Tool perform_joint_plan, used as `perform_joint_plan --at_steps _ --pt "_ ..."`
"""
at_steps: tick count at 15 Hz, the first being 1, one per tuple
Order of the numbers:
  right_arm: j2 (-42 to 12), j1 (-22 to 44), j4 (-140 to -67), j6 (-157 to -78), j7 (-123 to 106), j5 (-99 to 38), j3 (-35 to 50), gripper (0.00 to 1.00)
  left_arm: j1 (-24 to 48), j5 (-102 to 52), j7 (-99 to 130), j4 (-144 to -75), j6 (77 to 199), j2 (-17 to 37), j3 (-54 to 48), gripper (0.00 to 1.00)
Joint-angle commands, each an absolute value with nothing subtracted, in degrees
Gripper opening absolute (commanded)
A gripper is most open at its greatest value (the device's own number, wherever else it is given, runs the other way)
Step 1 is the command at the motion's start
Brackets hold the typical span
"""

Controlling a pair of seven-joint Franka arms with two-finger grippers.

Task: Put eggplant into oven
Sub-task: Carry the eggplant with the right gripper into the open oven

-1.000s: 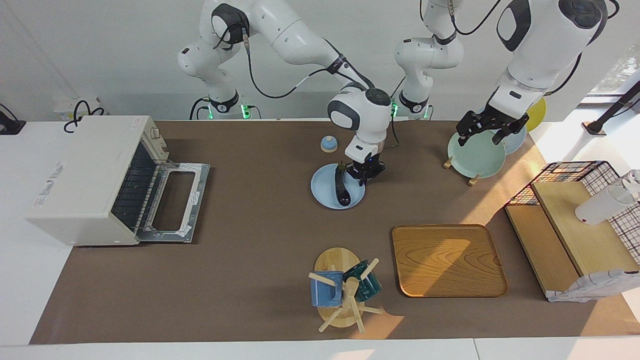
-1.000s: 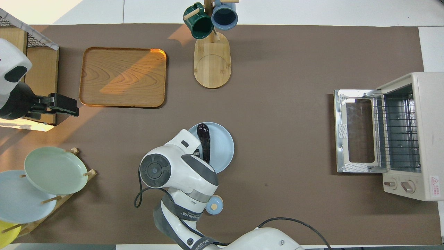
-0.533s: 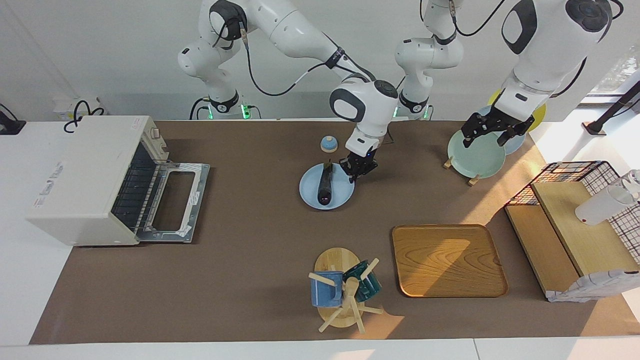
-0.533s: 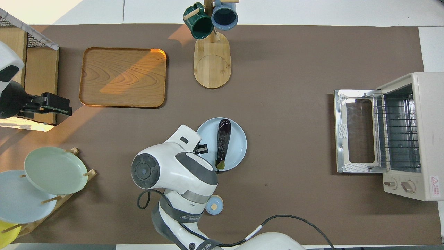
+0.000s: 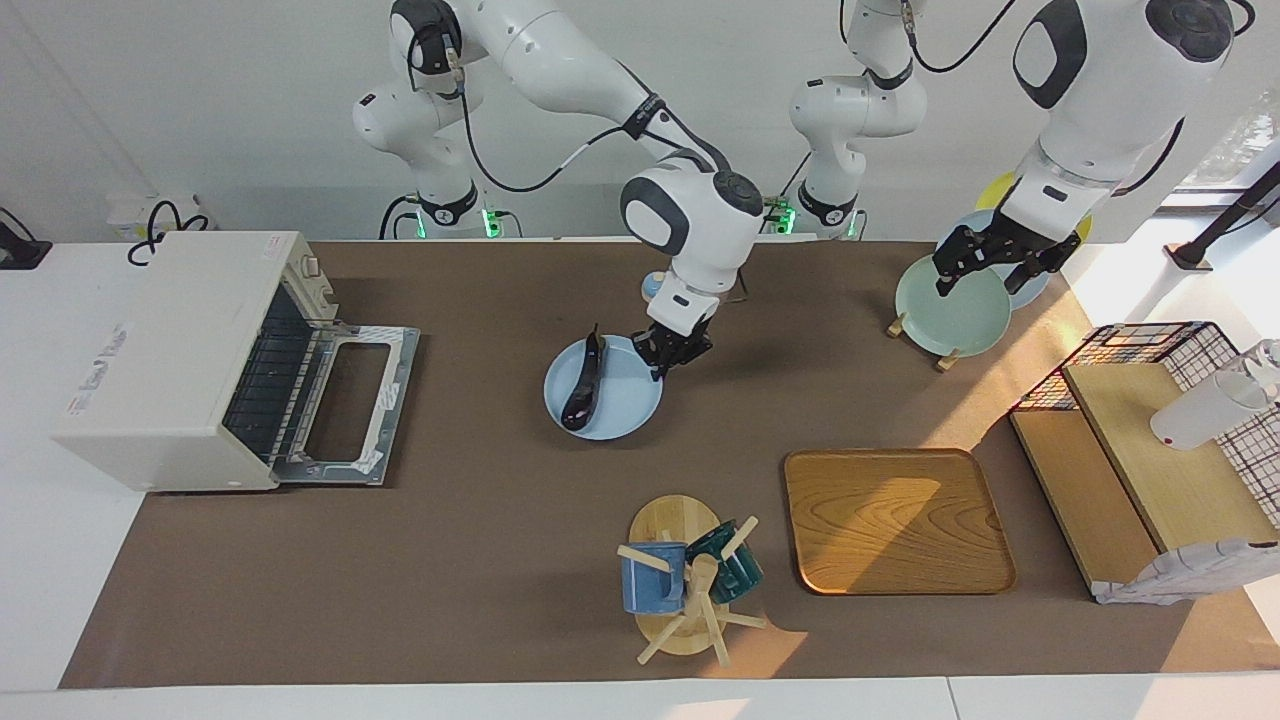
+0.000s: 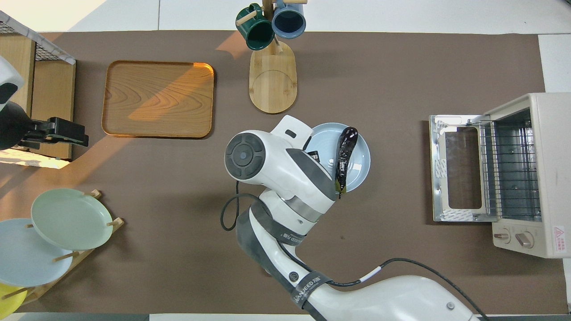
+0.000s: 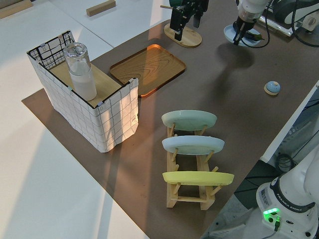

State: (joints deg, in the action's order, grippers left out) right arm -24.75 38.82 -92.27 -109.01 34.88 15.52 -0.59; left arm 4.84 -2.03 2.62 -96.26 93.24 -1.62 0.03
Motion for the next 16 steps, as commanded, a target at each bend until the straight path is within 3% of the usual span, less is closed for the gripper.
perform_joint_plan --at_steps 1,6,10,16 --pt "-16.4 34.6 -104.1 -109.9 30.6 16.9 0.0 0.0 4.6 -0.9 2.0 -95.6 93.6 -1.1 -0.3 1.0" --pt "-5.8 24.3 -114.9 -111.6 17.2 16.9 0.1 0.0 4.7 0.0 2.2 -95.6 93.4 -1.2 -0.4 1.0" --pt "-2.6 18.6 -120.1 -112.6 13.2 16.8 0.1 0.0 4.7 0.0 2.2 -95.6 93.0 -1.2 -0.4 1.0" --pt "-1.1 7.8 -121.4 -113.6 0.1 16.6 0.2 0.0 5.0 0.0 2.5 -96.9 91.8 -2.8 -0.5 1.0"
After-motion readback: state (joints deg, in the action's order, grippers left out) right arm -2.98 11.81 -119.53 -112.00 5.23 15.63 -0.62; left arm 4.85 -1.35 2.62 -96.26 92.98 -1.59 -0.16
